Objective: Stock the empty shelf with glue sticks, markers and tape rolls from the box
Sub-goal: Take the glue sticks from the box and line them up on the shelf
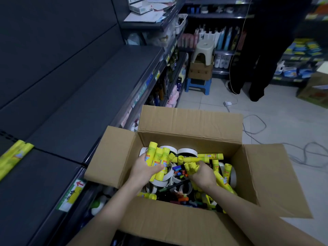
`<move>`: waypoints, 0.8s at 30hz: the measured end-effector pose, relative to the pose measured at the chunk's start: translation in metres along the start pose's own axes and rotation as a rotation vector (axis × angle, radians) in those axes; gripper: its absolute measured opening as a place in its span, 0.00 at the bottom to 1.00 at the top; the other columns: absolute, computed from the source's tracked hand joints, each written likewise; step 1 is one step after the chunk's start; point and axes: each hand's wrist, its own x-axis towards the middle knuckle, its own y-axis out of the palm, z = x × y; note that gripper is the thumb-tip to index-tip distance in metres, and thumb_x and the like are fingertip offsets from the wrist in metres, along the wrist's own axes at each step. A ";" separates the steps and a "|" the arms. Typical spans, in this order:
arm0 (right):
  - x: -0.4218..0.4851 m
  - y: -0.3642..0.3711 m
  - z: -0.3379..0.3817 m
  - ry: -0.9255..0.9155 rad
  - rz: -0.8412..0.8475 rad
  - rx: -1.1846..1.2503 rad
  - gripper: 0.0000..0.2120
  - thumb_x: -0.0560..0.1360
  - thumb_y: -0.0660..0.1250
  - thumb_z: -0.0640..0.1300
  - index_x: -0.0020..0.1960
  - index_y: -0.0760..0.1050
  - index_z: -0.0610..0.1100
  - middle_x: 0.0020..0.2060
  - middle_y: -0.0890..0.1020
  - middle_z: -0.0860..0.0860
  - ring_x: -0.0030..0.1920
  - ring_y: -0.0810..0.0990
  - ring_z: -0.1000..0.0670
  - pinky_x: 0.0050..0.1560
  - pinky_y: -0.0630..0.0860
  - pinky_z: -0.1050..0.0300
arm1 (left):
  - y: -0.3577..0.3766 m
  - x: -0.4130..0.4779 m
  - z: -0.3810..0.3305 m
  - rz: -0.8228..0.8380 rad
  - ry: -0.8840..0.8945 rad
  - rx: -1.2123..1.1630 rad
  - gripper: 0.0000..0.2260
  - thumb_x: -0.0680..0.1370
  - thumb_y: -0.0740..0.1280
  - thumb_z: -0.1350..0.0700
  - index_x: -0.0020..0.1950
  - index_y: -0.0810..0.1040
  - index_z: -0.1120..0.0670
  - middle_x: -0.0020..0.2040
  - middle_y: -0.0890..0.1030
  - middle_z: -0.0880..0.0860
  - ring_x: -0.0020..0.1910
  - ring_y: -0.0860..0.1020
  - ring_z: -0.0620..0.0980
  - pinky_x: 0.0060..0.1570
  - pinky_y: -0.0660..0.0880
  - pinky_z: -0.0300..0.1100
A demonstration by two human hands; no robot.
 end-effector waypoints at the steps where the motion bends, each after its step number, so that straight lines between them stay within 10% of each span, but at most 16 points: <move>1: 0.000 0.001 0.000 -0.013 0.006 -0.004 0.27 0.71 0.72 0.44 0.66 0.67 0.40 0.38 0.78 0.48 0.39 0.79 0.45 0.33 0.75 0.51 | 0.000 0.000 0.000 -0.011 -0.003 0.000 0.11 0.69 0.76 0.61 0.48 0.79 0.53 0.45 0.84 0.54 0.45 0.83 0.53 0.48 0.79 0.49; 7: 0.001 -0.004 0.007 -0.126 0.063 0.063 0.15 0.70 0.74 0.47 0.53 0.77 0.40 0.43 0.83 0.45 0.45 0.81 0.42 0.40 0.79 0.53 | -0.004 -0.006 0.002 -0.065 -0.022 -0.020 0.11 0.69 0.76 0.60 0.48 0.79 0.54 0.43 0.84 0.52 0.42 0.82 0.51 0.45 0.79 0.46; 13: 0.002 -0.028 0.057 -0.199 0.224 0.383 0.06 0.64 0.77 0.36 0.37 0.80 0.40 0.30 0.83 0.44 0.27 0.77 0.50 0.32 0.77 0.52 | -0.024 -0.011 -0.010 -0.127 0.006 -0.090 0.12 0.69 0.76 0.59 0.49 0.79 0.54 0.43 0.84 0.51 0.41 0.82 0.47 0.44 0.78 0.43; 24: -0.052 -0.038 0.188 -0.383 0.353 0.619 0.05 0.69 0.72 0.33 0.42 0.77 0.36 0.30 0.80 0.39 0.27 0.76 0.44 0.27 0.74 0.52 | -0.132 -0.029 -0.036 -0.302 0.147 -0.240 0.09 0.70 0.74 0.64 0.47 0.77 0.55 0.38 0.82 0.48 0.32 0.80 0.42 0.30 0.75 0.35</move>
